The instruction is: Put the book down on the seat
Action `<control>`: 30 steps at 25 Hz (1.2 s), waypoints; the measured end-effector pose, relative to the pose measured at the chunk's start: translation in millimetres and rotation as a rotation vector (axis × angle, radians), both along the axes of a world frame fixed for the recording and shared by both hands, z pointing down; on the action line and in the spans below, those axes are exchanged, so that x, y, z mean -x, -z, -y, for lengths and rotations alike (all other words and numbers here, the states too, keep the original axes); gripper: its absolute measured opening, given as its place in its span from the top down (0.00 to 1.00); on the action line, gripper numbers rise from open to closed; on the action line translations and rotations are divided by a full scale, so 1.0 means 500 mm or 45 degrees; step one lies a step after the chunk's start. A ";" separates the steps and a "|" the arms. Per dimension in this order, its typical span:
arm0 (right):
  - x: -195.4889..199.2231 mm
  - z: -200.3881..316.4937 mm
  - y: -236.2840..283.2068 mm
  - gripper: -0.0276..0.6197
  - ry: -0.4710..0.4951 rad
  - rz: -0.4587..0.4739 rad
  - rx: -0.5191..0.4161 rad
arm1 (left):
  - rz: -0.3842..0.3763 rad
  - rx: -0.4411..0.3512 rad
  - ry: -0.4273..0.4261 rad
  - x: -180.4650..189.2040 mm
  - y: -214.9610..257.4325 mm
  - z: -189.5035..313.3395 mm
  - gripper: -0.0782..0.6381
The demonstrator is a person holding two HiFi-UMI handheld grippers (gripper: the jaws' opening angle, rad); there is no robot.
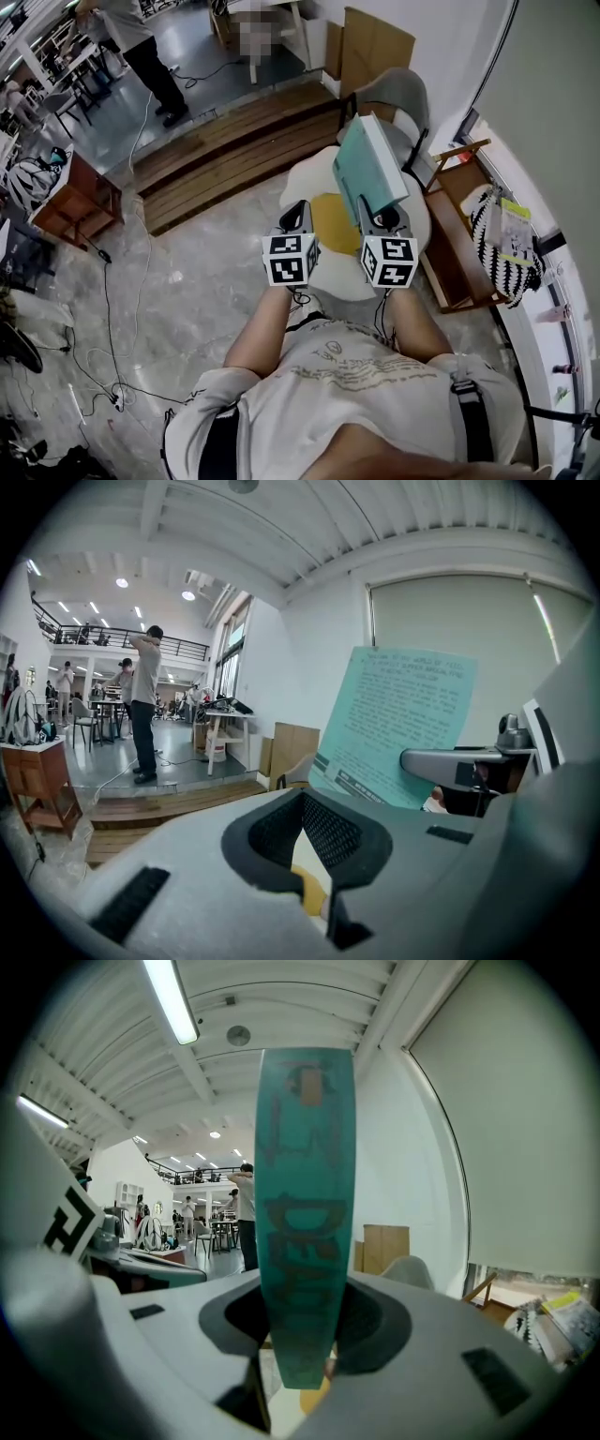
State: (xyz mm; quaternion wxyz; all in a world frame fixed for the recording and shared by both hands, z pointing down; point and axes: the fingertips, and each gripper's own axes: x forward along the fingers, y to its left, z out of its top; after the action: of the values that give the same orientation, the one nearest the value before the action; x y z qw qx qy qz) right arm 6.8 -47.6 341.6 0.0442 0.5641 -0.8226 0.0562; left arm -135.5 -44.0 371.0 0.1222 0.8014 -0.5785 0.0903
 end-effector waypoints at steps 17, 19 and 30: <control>0.065 0.182 -0.020 0.71 -0.114 -0.015 0.065 | -0.050 0.063 -0.165 0.057 -0.028 0.230 0.86; 0.059 0.184 -0.030 0.71 -0.111 -0.023 0.076 | -0.067 0.070 -0.173 0.051 -0.037 0.242 0.86; 0.039 0.224 -0.075 0.71 -0.047 -0.047 0.133 | -0.060 0.108 -0.105 0.046 -0.067 0.261 0.86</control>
State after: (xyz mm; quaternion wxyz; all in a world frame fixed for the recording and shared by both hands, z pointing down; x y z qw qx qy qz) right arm -12.5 -159.4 378.9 0.0878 0.5770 -0.8070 0.0893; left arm -158.6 -174.4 404.5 0.1658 0.8206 -0.5376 0.1006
